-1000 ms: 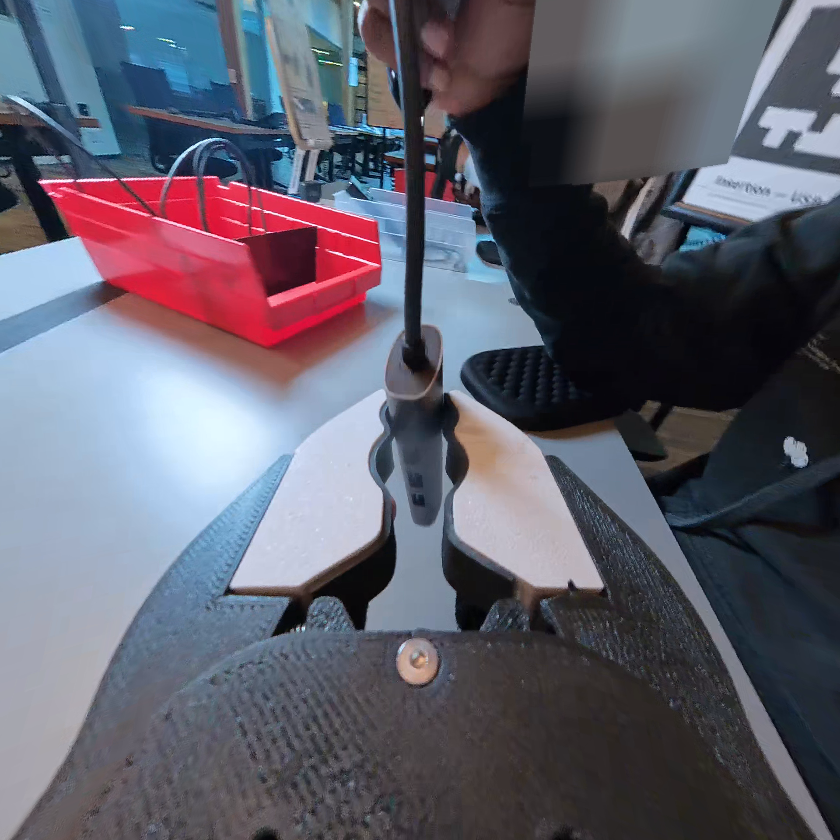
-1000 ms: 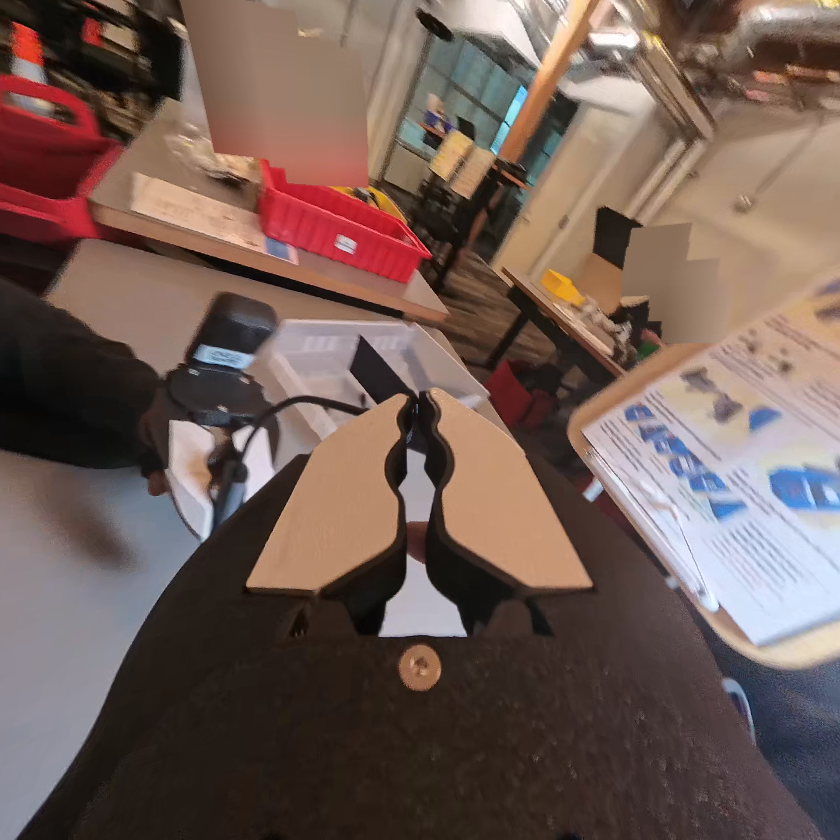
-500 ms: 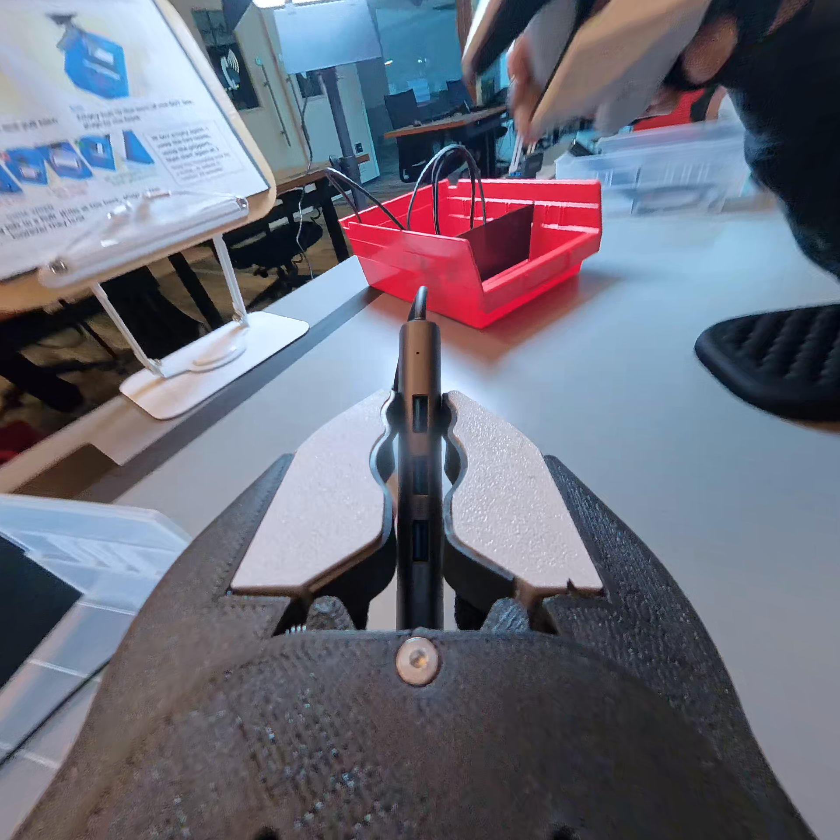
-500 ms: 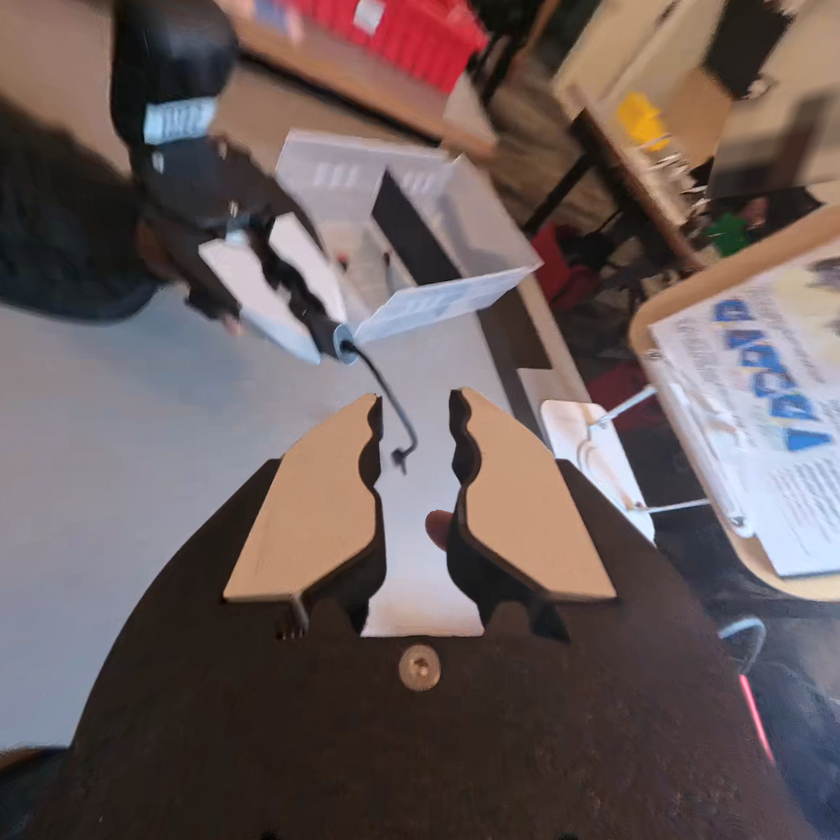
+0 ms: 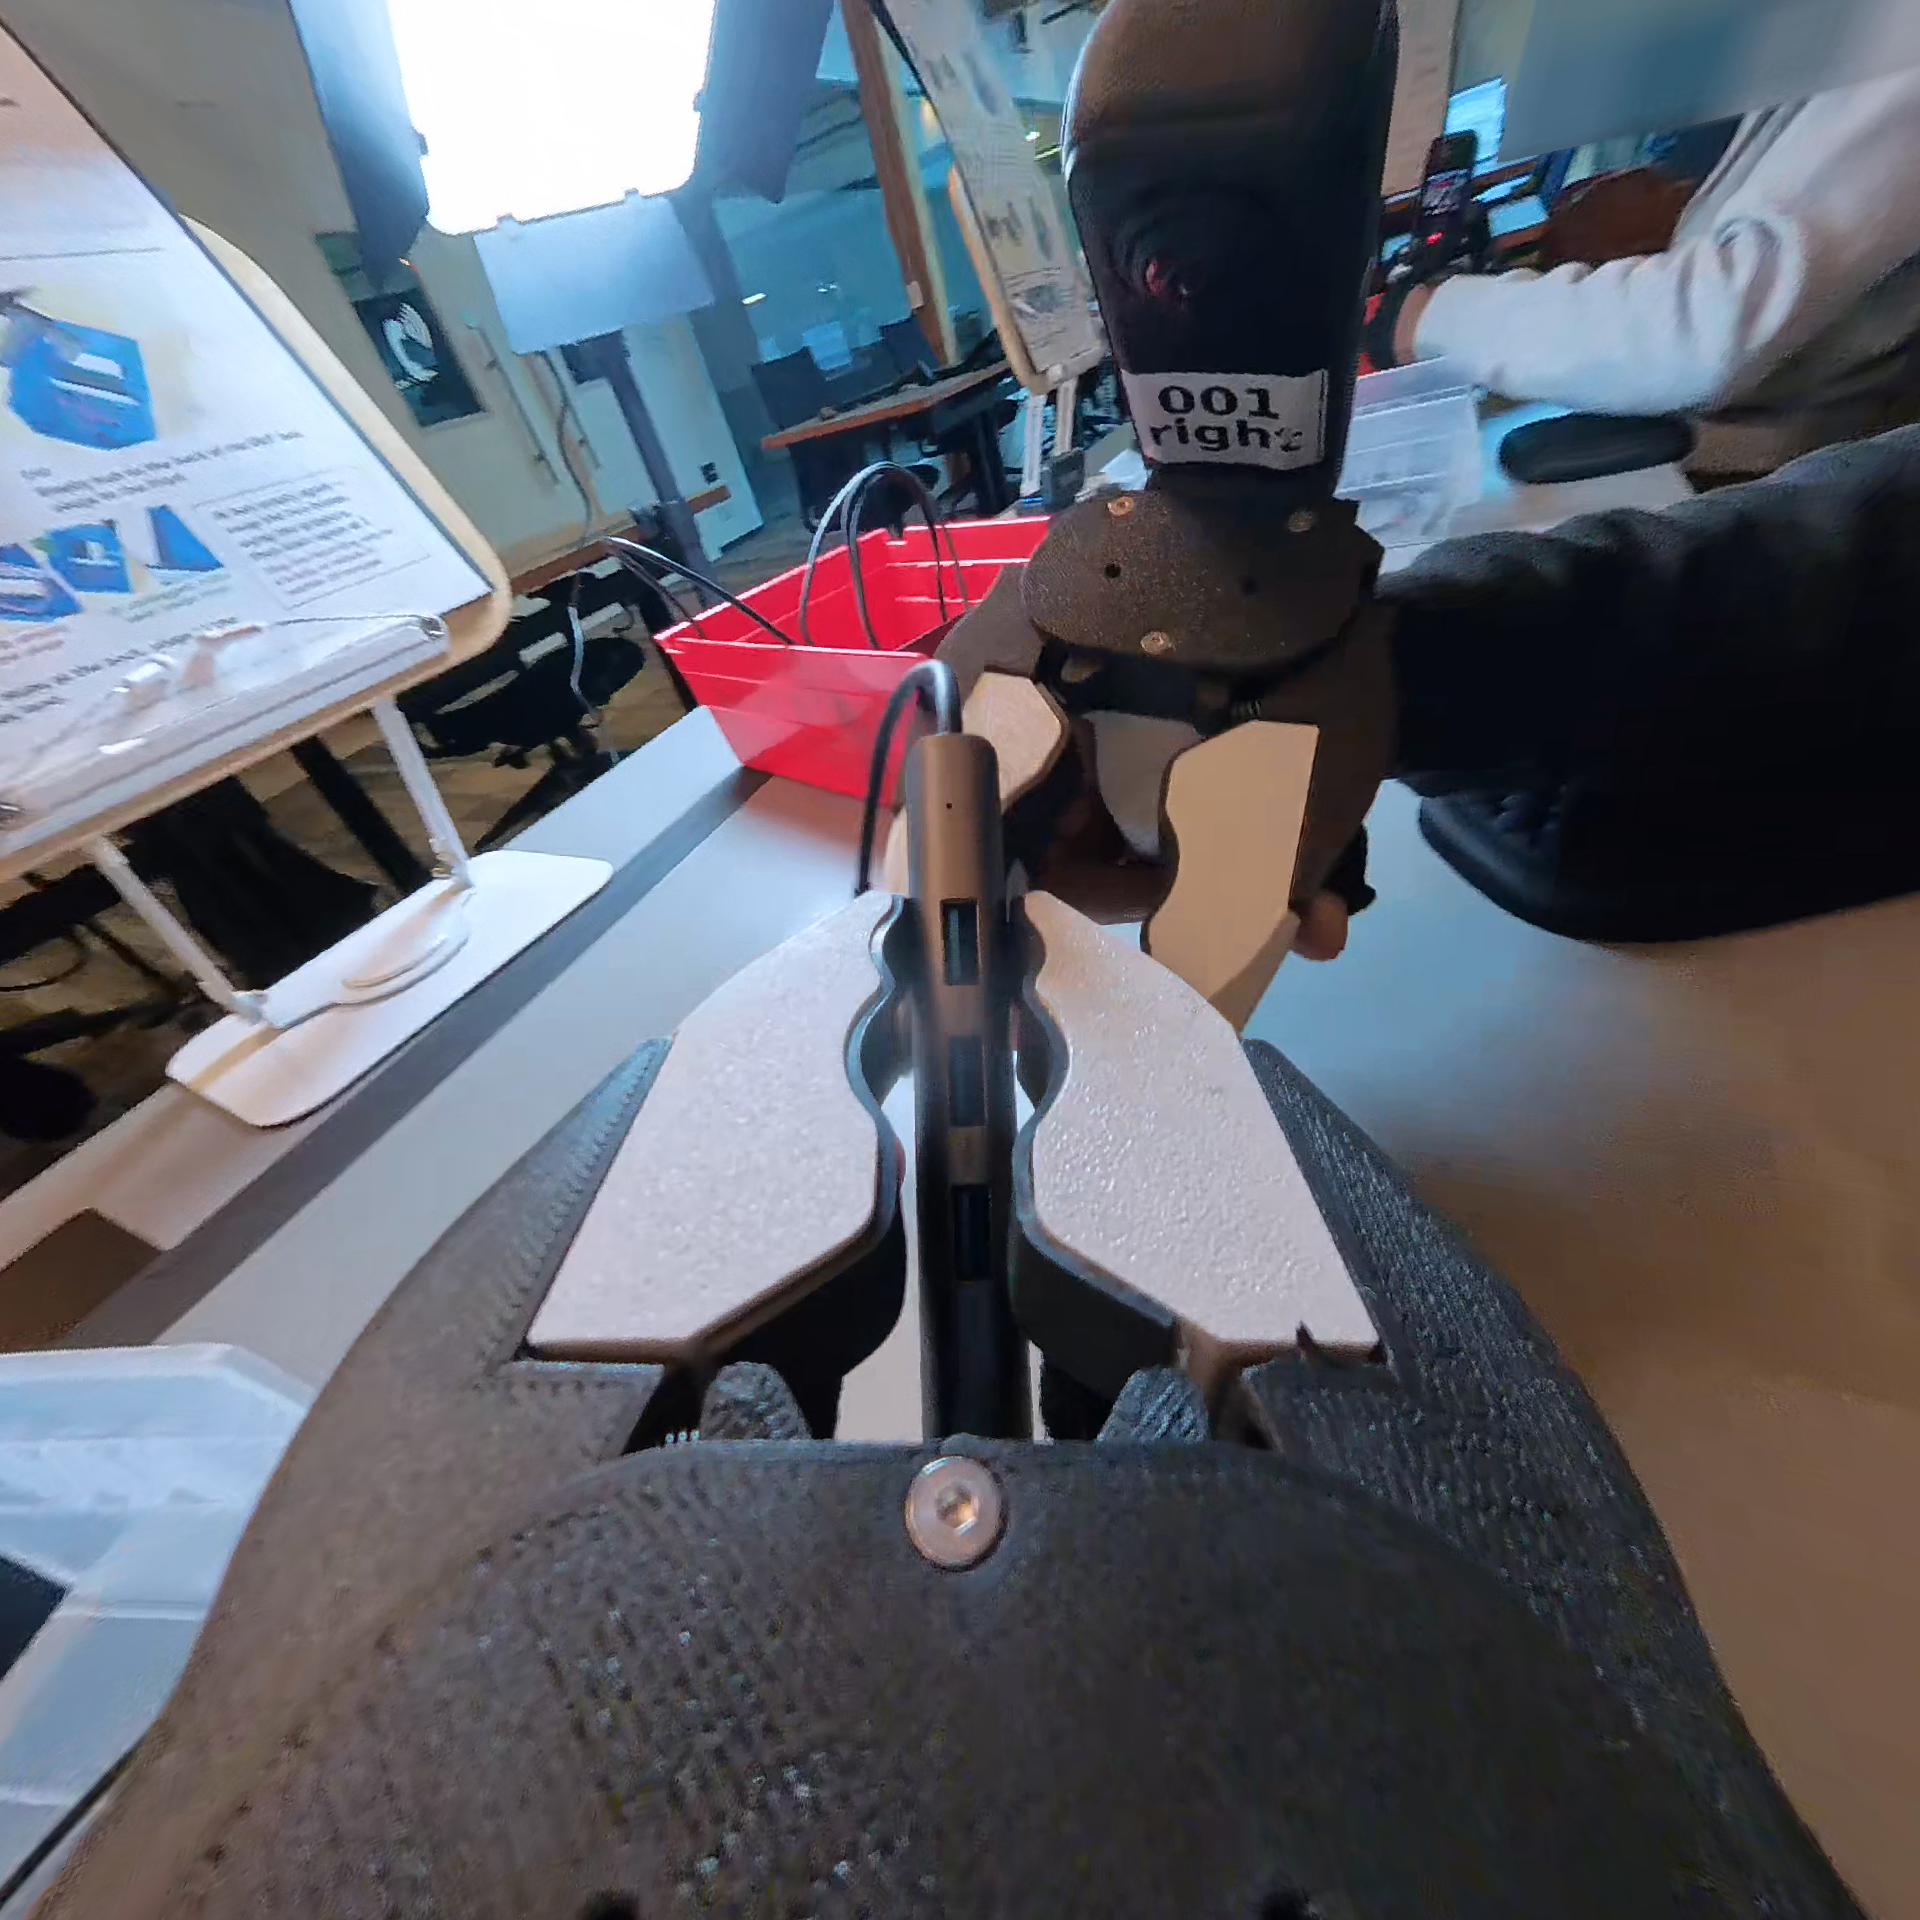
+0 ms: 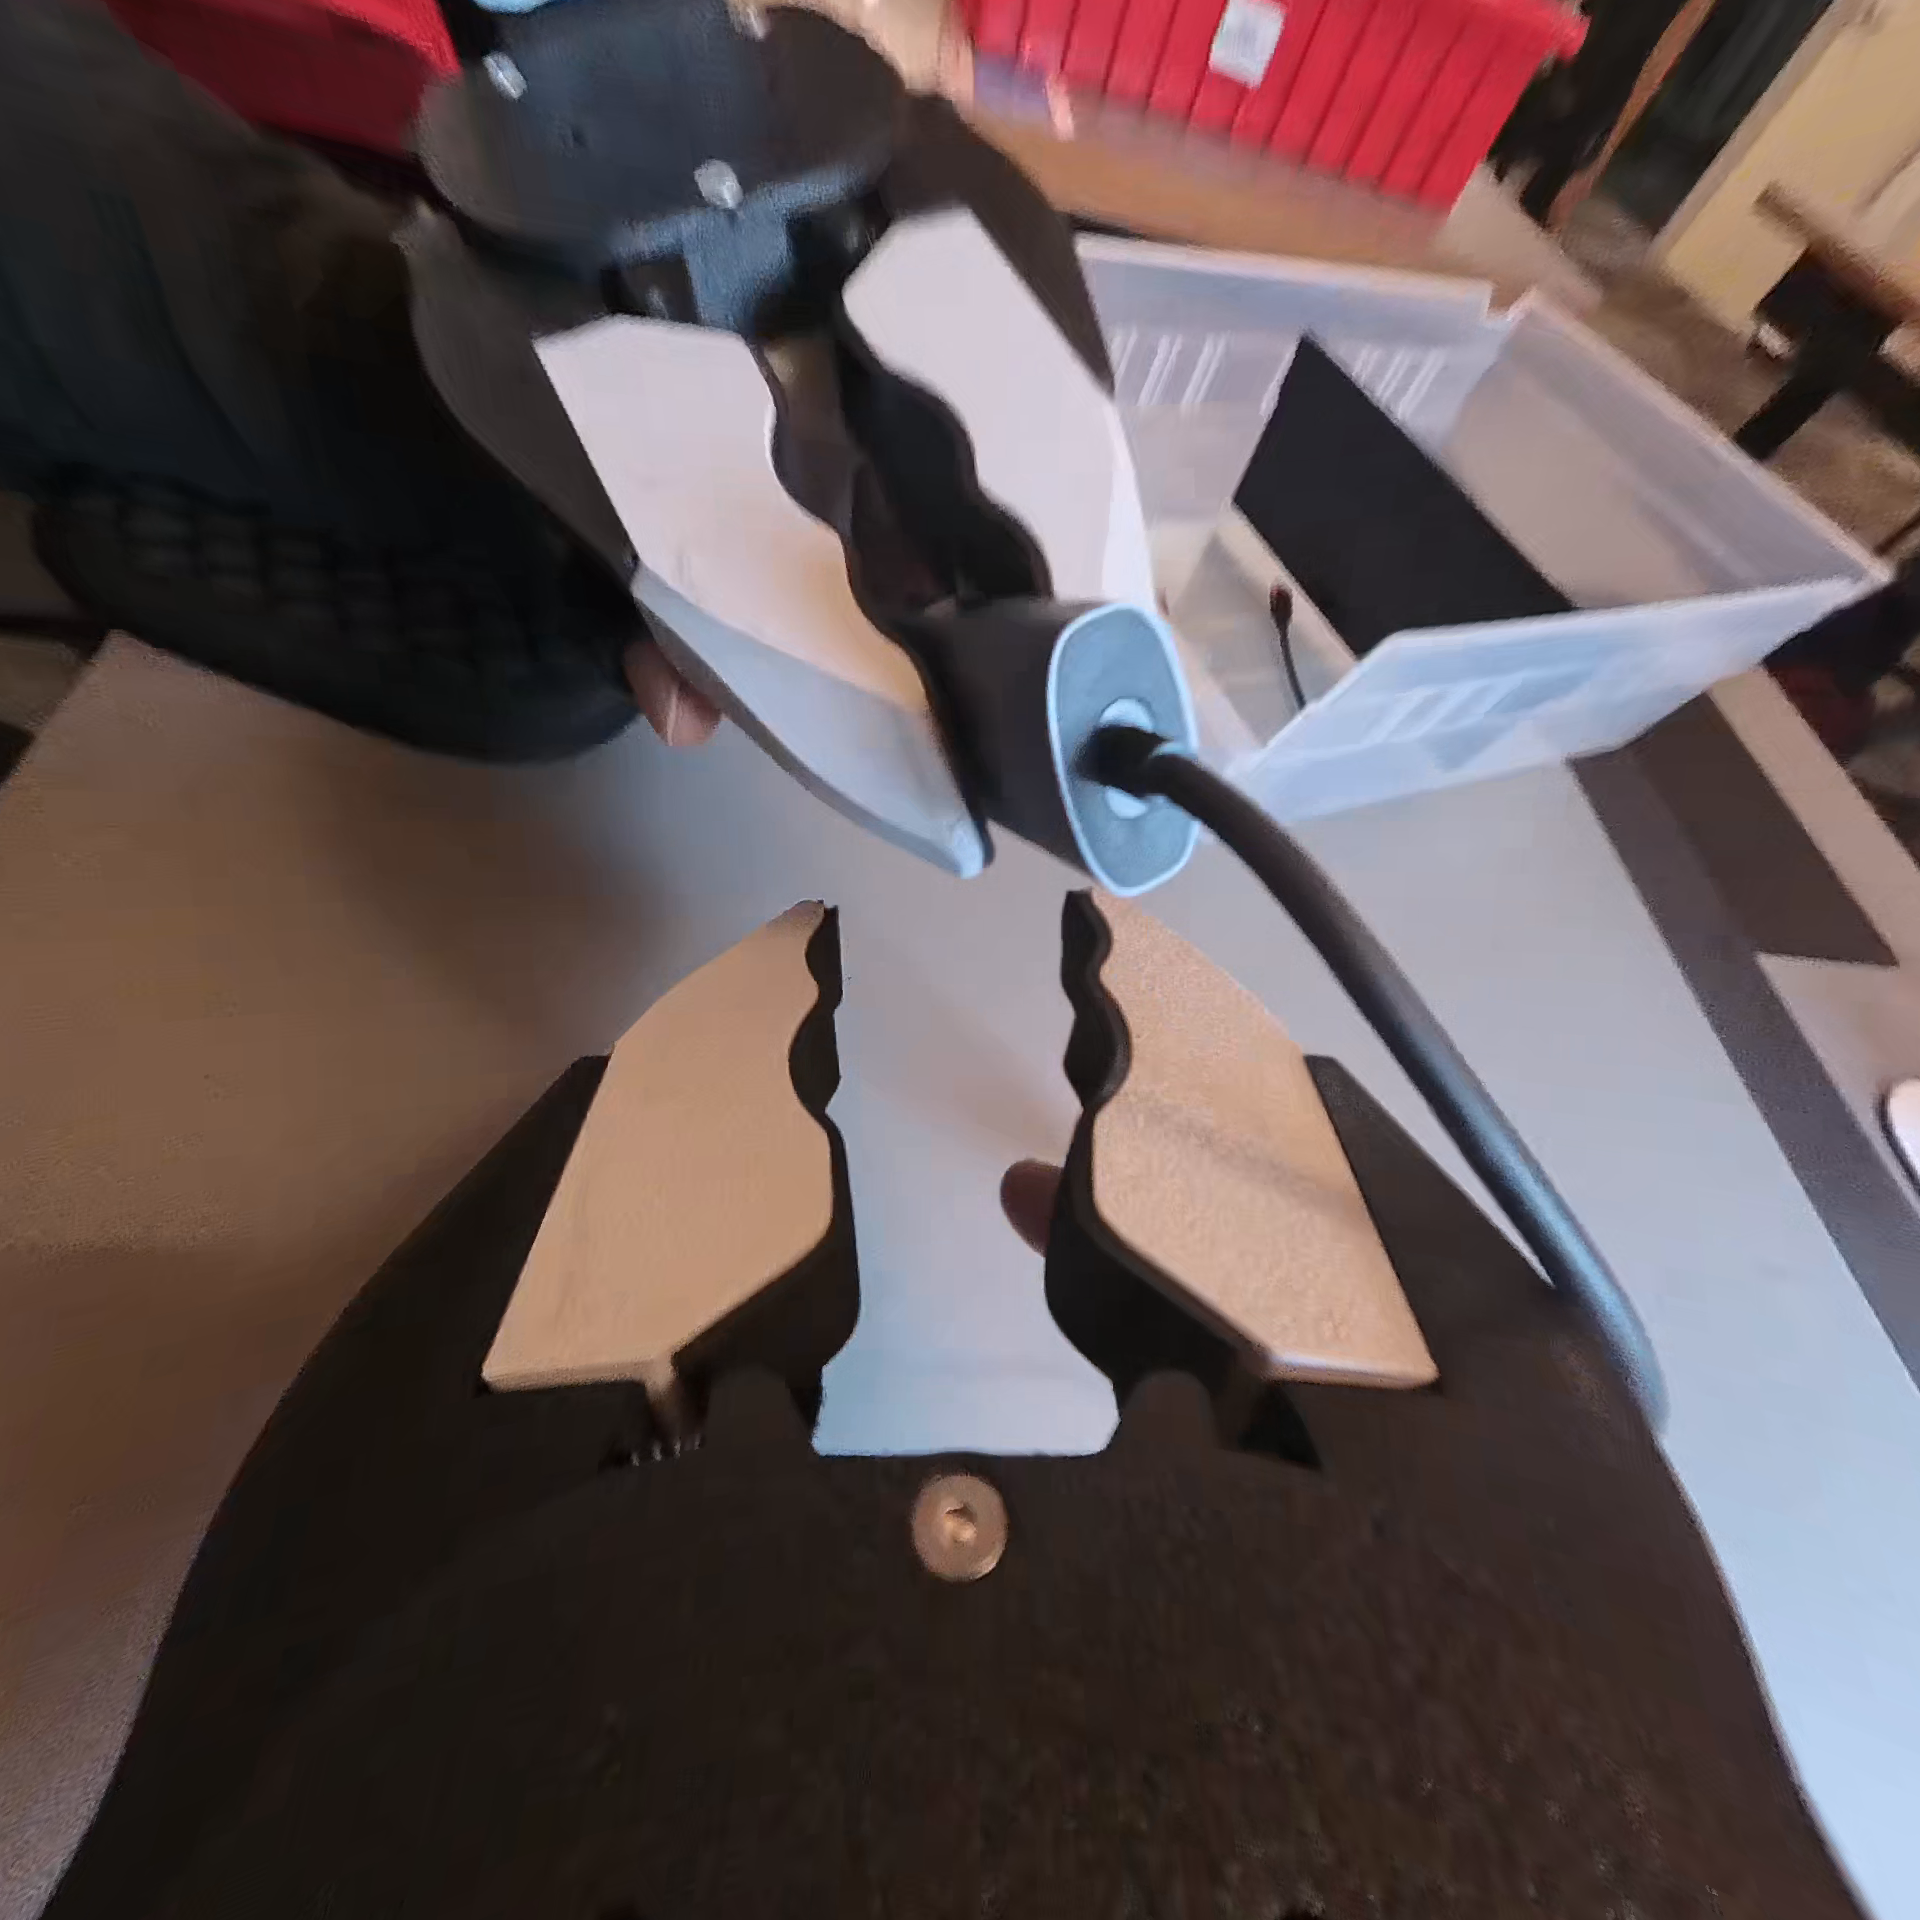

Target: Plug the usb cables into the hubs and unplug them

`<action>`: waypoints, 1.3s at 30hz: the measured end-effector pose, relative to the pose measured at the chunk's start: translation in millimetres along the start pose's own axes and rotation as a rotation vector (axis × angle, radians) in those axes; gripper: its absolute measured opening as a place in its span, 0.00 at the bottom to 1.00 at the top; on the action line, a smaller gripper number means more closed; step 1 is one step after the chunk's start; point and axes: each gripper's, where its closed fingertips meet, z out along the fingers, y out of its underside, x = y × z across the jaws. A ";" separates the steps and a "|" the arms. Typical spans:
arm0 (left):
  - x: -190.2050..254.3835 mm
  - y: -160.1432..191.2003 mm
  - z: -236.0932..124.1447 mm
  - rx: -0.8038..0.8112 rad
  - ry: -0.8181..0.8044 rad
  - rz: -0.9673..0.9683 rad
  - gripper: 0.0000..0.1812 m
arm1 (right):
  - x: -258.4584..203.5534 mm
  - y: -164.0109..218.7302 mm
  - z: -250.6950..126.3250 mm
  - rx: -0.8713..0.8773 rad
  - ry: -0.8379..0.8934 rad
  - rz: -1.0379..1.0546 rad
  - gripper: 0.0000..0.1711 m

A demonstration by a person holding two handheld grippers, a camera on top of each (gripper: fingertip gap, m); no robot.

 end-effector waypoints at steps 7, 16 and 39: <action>9.0 4.7 -1.1 -0.011 0.138 -0.117 0.10 | -1.2 -30.2 -25.6 0.206 -0.106 0.123 0.24; 19.6 12.3 2.8 -0.039 0.169 -0.068 0.11 | -1.0 -41.4 -34.0 0.245 -0.105 0.099 0.10; 26.3 16.9 0.6 -0.043 0.194 0.023 0.10 | -9.8 -36.0 -36.2 0.173 -0.059 -0.027 0.11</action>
